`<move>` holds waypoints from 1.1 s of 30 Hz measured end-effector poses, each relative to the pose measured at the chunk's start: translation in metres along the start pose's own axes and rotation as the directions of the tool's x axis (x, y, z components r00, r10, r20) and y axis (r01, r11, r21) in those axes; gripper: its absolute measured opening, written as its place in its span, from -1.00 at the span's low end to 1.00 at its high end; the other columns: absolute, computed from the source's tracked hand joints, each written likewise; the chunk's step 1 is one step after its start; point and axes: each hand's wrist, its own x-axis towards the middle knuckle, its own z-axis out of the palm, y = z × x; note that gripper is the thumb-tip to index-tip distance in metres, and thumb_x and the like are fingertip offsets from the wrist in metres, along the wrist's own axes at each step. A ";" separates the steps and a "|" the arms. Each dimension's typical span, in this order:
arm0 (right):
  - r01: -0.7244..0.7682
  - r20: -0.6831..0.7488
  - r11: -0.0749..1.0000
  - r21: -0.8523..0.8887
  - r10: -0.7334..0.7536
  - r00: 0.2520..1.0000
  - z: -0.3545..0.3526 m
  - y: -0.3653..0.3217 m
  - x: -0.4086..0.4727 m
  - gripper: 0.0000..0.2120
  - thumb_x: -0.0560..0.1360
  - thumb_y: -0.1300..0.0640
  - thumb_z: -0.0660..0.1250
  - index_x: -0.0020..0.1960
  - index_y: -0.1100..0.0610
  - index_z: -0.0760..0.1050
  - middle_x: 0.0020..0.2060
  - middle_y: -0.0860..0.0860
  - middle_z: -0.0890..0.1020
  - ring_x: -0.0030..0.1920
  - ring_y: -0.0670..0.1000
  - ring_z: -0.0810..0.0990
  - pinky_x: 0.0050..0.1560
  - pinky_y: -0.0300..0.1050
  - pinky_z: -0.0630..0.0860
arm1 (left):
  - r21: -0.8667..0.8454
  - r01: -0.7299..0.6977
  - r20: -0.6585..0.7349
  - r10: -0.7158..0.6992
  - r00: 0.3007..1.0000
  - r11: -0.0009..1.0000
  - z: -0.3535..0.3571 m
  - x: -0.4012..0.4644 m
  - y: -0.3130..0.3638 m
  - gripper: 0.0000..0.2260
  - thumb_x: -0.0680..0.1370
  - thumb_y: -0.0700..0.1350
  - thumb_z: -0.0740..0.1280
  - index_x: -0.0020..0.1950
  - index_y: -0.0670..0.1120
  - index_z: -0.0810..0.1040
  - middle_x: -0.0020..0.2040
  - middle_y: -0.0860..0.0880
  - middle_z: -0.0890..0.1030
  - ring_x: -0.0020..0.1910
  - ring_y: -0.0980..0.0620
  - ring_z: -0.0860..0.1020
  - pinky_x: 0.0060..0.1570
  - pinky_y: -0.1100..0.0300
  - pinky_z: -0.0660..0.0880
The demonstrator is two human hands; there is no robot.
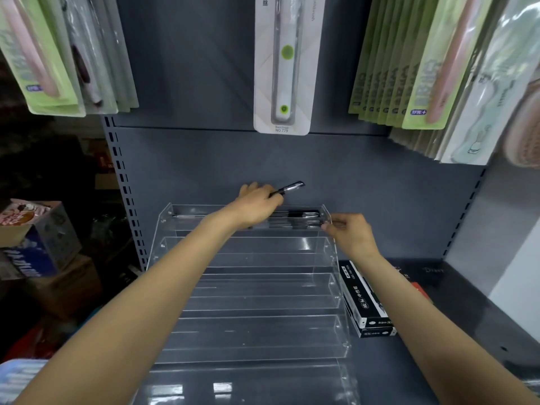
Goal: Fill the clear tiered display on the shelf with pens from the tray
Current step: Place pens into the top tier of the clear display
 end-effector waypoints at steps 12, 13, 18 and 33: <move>0.001 0.008 1.000 -0.011 -0.001 1.000 -0.001 -0.001 -0.003 -0.77 0.51 0.21 0.34 0.15 0.20 0.58 0.03 0.10 0.65 0.01 -0.03 0.57 0.00 -0.32 0.36 | -0.143 -0.151 -0.090 0.139 0.986 0.978 0.004 -0.002 0.000 -0.82 0.52 -0.30 0.32 0.09 -0.18 0.61 0.02 -0.12 0.63 -0.05 0.09 0.52 -0.04 0.49 0.41; 0.003 0.009 1.000 -0.009 -0.003 1.000 -0.001 -0.001 -0.003 -0.77 0.51 0.21 0.34 0.15 0.21 0.58 0.03 0.11 0.65 0.01 -0.02 0.57 0.01 -0.31 0.37 | -0.157 -0.136 -0.091 0.123 0.988 0.978 0.004 -0.001 0.001 -0.84 0.50 -0.29 0.36 0.05 -0.17 0.63 -0.01 -0.12 0.65 -0.10 0.11 0.53 -0.13 0.56 0.41; -0.001 0.020 1.000 0.013 0.001 1.000 -0.002 0.000 -0.004 -0.74 0.51 0.20 0.34 0.19 0.21 0.56 0.07 0.11 0.64 0.11 0.03 0.58 0.05 -0.31 0.37 | -0.143 -0.069 -0.004 0.069 0.998 0.987 0.000 0.007 0.002 -0.82 0.46 -0.26 0.41 0.05 -0.16 0.65 -0.02 -0.07 0.67 -0.06 0.13 0.56 -0.24 0.62 0.36; -0.022 0.028 1.000 0.006 0.022 0.999 -0.002 0.003 -0.001 -0.69 0.51 0.16 0.34 0.23 0.21 0.53 0.12 0.10 0.62 0.14 0.05 0.57 0.08 -0.29 0.37 | 0.053 -0.093 0.066 0.089 0.994 0.994 -0.001 0.017 0.007 -0.83 0.41 -0.20 0.48 -0.01 -0.13 0.68 -0.07 -0.05 0.67 -0.10 0.09 0.56 -0.02 0.29 0.46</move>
